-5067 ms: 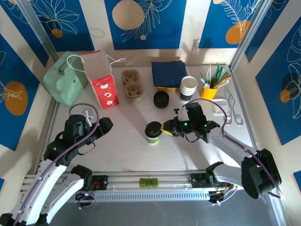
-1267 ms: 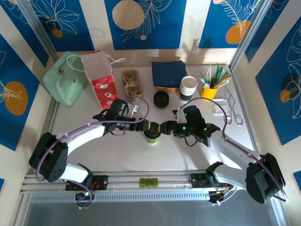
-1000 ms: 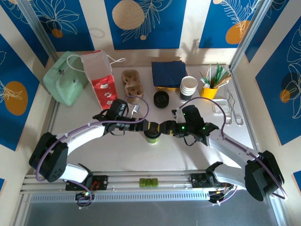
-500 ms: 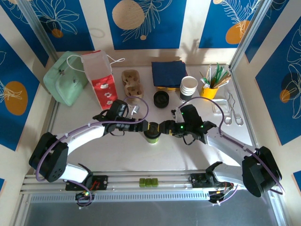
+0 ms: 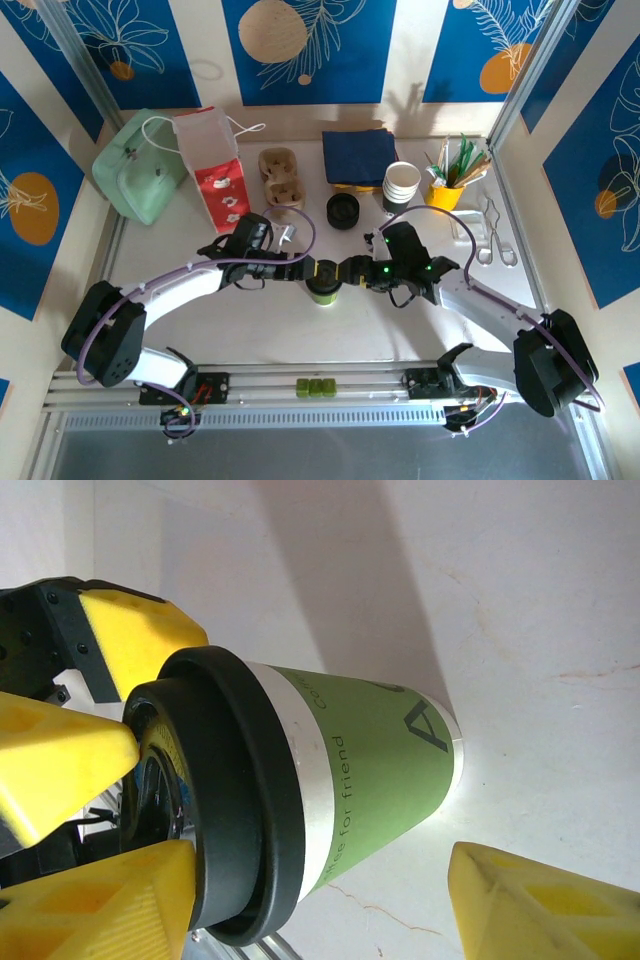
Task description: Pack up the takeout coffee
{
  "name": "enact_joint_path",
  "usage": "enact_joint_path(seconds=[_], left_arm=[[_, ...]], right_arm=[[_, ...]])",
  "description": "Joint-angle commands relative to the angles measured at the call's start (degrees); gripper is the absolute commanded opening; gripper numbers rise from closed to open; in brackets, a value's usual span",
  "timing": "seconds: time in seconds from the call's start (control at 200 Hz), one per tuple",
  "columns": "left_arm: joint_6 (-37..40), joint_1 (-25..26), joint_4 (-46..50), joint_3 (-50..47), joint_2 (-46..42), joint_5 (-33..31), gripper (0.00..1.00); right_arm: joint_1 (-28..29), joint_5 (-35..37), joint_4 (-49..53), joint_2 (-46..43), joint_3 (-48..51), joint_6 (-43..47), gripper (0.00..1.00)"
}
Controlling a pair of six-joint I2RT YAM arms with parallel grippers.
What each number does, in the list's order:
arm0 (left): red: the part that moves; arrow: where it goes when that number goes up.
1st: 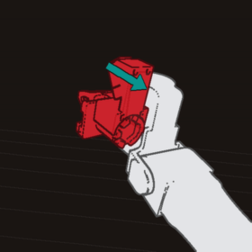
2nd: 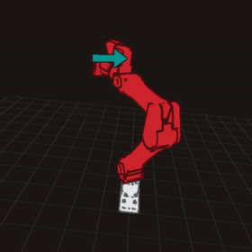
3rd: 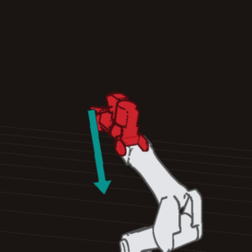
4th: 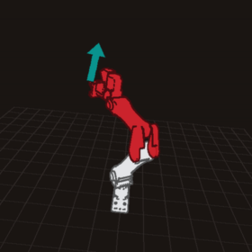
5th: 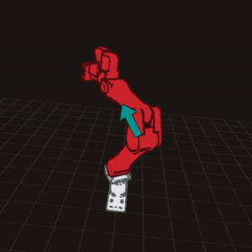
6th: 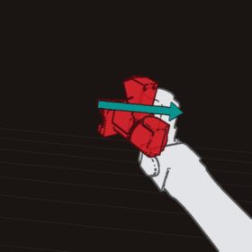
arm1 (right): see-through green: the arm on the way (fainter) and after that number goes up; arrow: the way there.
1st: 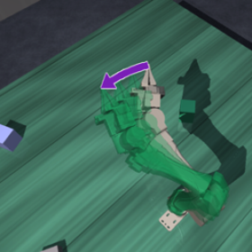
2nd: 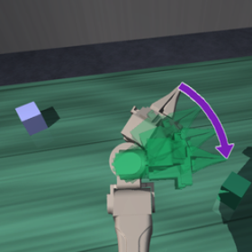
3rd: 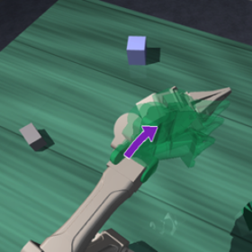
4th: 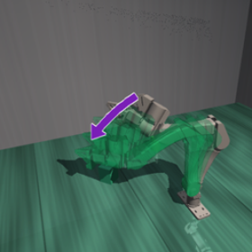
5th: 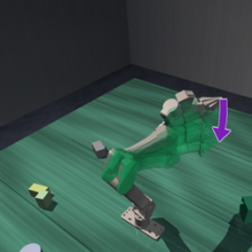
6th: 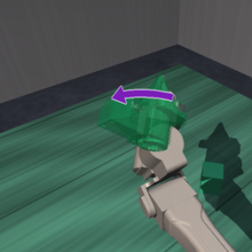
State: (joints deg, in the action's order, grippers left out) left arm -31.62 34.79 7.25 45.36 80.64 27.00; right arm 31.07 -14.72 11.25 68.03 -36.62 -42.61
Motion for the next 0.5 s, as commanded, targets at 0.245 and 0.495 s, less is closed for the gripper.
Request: enact_joint_path(seconds=[0.245,0.495], left_arm=[[-0.43,0.45,1.1,-1.24,0.31,0.17,0.85],[-2.41,0.46,-0.44,-2.02,1.73,0.76,0.84]], right_arm=[[0.18,1.3,2.83,1.73,-1.26,-0.98,0.67],[-0.44,2.07,4.92,3.31,-1.7,-1.16,0.67]])
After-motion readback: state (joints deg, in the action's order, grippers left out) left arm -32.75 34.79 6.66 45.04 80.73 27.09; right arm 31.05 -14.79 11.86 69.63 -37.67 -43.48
